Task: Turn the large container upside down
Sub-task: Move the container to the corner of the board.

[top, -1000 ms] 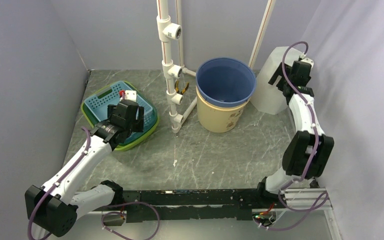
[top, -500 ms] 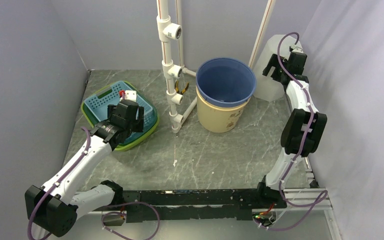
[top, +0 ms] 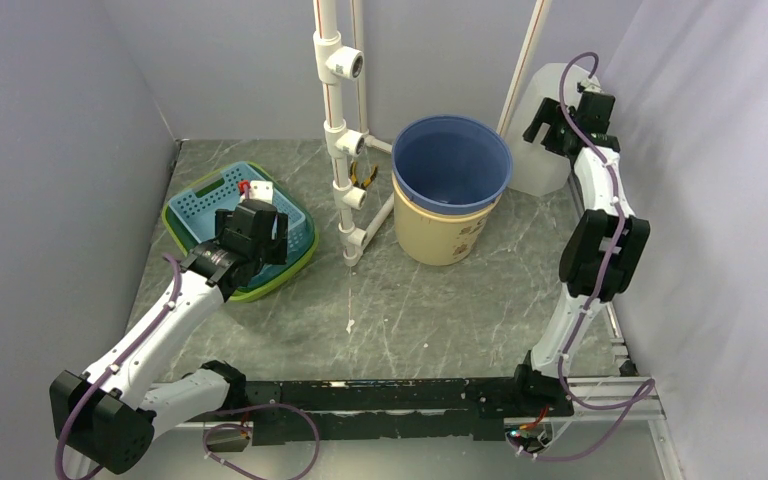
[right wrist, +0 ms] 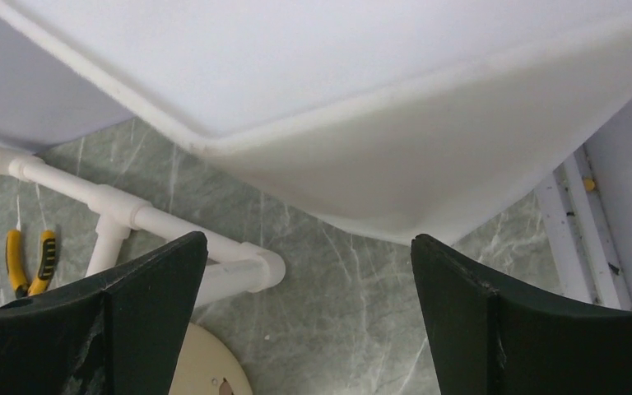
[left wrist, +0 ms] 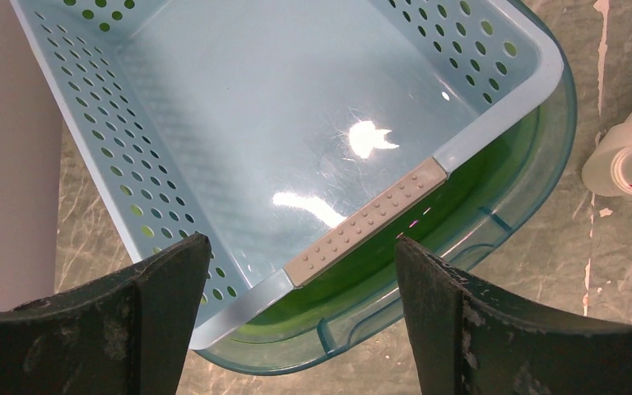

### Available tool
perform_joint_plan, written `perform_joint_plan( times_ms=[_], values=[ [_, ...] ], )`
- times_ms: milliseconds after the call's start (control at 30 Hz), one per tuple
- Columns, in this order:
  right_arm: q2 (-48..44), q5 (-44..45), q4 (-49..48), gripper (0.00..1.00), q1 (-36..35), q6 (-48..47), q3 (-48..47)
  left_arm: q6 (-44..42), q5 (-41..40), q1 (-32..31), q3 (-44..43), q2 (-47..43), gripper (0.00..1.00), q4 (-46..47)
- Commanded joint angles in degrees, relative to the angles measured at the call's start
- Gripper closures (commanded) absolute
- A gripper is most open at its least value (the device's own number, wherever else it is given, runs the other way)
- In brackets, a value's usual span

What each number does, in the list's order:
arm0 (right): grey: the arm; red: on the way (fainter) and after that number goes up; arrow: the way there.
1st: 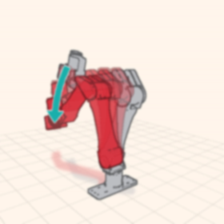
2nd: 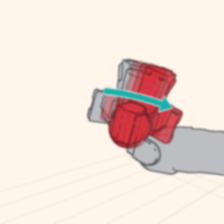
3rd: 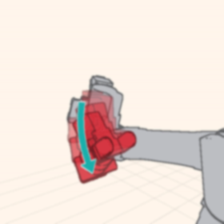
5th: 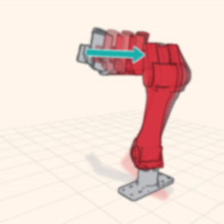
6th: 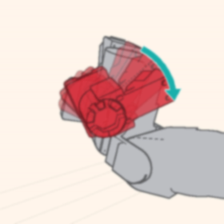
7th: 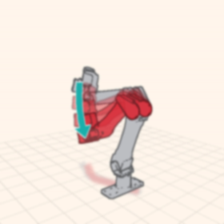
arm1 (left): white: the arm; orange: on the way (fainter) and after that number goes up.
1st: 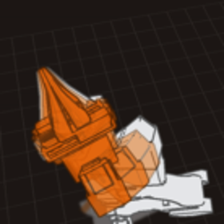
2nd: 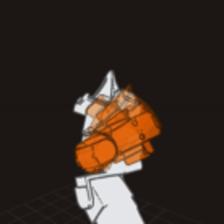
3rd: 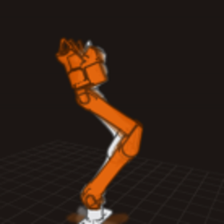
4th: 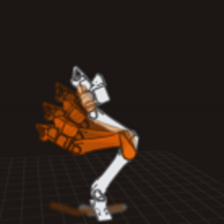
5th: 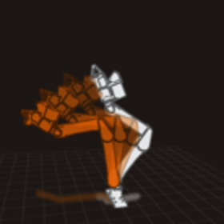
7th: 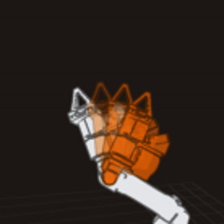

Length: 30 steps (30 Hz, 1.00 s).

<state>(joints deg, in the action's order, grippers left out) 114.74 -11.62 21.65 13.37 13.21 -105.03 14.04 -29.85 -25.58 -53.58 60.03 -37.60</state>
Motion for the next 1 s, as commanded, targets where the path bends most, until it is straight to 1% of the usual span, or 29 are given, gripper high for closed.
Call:
perform_joint_plan(
  times_ms=[0,67,167,300,367,400,467,533,600,633,700,733,800,900,967],
  values=[
    [-5.95,-0.74,0.65,0.01,0.08,2.06,2.14,-0.86,-0.95,0.18,-0.80,-0.74,0.12,0.71],
    [-7.56,-0.18,0.74,0.01,0.08,2.29,2.85,-0.82,-0.70,0.18,-0.90,-0.71,0.12,0.71],
    [-8.81,1.56,5.26,0.01,0.08,2.77,0.96,-0.90,-0.36,0.20,-1.00,-0.97,0.13,0.74],
    [-13.37,2.31,6.55,0.01,0.09,5.07,3.15,-0.84,-0.52,0.18,-0.82,-1.71,0.12,0.82],
    [-15.88,3.31,5.42,0.01,0.15,5.34,5.25,-0.65,-0.77,0.18,-0.82,-1.83,0.12,0.68],
    [-16.71,4.25,5.61,0.01,0.21,5.52,5.24,-0.68,-0.63,0.18,-0.82,-1.93,0.12,0.73],
    [-17.08,4.88,9.45,0.01,0.34,6.41,2.14,-0.71,-0.25,0.18,-0.91,-2.07,0.12,0.61],
    [-17.48,3.14,13.95,0.04,0.35,8.14,-0.44,-0.63,-0.08,0.18,-0.91,-2.26,0.13,0.52],
    [-19.00,-0.44,17.82,0.07,0.35,11.24,-0.33,-0.70,-0.23,0.18,-0.82,-2.47,0.12,0.54],
    [-20.76,-3.33,17.70,0.07,0.28,12.42,1.78,-0.69,-0.51,0.18,-0.78,-2.53,0.12,0.45],
    [-26.59,-10.58,11.12,0.08,0.26,14.24,9.24,-0.29,-1.30,0.18,-0.73,-2.51,0.12,0.31],
    [-28.58,-12.50,7.83,0.08,0.26,15.41,11.69,-0.09,-1.38,0.18,-0.65,-2.51,0.12,0.32],
    [-30.69,-11.16,9.64,0.10,0.19,17.13,11.99,-0.30,-0.67,0.18,-0.56,-2.22,0.12,0.83],
    [-33.54,-15.54,10.21,0.15,-0.23,18.47,13.27,-0.23,-0.47,0.18,-1.09,-1.37,0.13,0.64],
    [-35.52,-16.62,10.52,0.16,-1.64,17.85,14.69,-0.36,-0.77,0.18,-1.26,-1.11,0.13,0.75]
  ],
)
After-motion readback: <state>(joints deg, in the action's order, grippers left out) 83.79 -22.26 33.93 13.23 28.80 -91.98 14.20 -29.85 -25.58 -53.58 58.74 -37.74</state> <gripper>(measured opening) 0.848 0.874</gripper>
